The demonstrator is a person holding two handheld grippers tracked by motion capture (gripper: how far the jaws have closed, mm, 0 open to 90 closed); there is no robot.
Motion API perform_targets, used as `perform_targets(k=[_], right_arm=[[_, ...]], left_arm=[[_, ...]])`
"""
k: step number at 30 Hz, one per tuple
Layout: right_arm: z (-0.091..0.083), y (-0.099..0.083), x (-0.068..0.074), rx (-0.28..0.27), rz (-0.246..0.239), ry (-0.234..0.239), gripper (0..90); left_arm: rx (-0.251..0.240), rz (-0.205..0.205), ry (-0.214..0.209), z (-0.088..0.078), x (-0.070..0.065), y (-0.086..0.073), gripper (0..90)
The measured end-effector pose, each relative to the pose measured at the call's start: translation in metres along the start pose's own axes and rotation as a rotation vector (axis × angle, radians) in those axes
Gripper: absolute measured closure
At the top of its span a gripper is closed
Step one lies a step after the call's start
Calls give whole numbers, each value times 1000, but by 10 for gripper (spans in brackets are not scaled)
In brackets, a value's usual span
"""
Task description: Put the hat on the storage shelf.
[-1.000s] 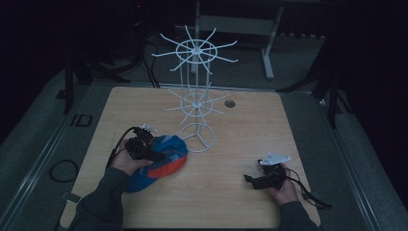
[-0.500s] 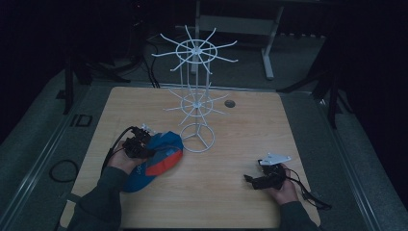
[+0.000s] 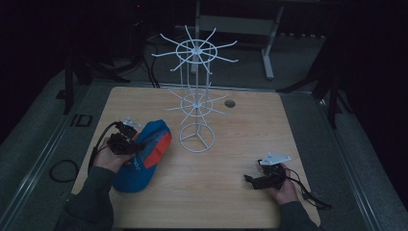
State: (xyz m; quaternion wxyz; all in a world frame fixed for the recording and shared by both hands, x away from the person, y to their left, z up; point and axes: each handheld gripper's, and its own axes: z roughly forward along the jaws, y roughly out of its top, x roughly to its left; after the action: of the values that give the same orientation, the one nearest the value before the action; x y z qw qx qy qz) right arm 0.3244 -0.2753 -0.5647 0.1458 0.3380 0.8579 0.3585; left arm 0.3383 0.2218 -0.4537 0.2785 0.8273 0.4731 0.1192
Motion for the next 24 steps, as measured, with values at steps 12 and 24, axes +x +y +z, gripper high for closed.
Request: perform_targets(k=[12,24], right_arm=[[0,0,0,0,0,0,107],[0,0,0,1,-1,0,107]], left_arm=[[-93,-17,23,-32,7,0,883],[-177,-50,32,-53,13,-4,884]])
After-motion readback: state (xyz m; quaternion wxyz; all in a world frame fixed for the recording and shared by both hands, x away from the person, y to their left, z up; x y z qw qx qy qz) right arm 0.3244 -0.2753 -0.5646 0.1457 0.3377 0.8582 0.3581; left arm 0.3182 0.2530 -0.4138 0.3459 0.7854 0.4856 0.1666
